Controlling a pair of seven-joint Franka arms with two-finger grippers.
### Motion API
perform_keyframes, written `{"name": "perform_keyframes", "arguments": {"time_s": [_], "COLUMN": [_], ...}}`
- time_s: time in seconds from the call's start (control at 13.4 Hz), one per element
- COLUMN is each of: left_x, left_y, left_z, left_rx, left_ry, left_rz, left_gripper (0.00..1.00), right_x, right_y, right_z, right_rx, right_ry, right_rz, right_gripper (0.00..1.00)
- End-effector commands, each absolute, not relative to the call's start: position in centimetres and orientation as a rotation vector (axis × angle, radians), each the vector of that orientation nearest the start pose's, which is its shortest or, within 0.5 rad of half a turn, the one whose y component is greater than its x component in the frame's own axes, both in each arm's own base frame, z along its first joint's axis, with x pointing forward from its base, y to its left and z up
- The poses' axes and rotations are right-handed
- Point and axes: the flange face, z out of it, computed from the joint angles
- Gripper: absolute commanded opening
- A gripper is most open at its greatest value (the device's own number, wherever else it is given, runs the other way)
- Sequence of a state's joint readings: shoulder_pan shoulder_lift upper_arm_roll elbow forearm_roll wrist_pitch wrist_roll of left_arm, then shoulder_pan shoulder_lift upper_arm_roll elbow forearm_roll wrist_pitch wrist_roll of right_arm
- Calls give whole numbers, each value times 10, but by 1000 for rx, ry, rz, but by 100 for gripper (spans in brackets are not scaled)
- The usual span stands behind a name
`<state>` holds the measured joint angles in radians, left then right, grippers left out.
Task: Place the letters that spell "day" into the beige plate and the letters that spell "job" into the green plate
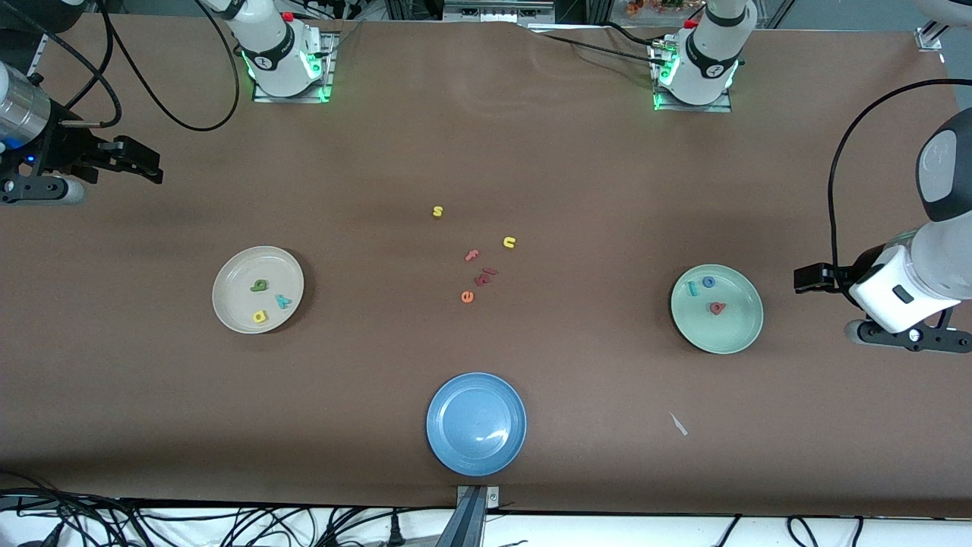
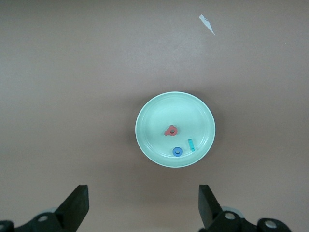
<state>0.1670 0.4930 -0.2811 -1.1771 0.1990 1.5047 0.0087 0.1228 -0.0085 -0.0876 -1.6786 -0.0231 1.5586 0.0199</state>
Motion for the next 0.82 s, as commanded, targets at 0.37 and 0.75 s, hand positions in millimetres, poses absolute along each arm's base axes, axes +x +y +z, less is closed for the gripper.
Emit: {"name": "perform_keyframes", "arguments": {"time_s": [0.37, 0.75], "left_x": [680, 680], "left_y": [-11, -11], "left_z": [512, 512], "left_rx": [-3040, -3040], "left_ry": [151, 151], "left_rz": [228, 228], "left_gripper": [100, 100], "right_x": [547, 548], "right_y": [21, 23], "right_z": [579, 583], "right_rx": [-3149, -3152], "right_ry": [-46, -49], "right_rz": [210, 200], "right_gripper": [100, 100]}}
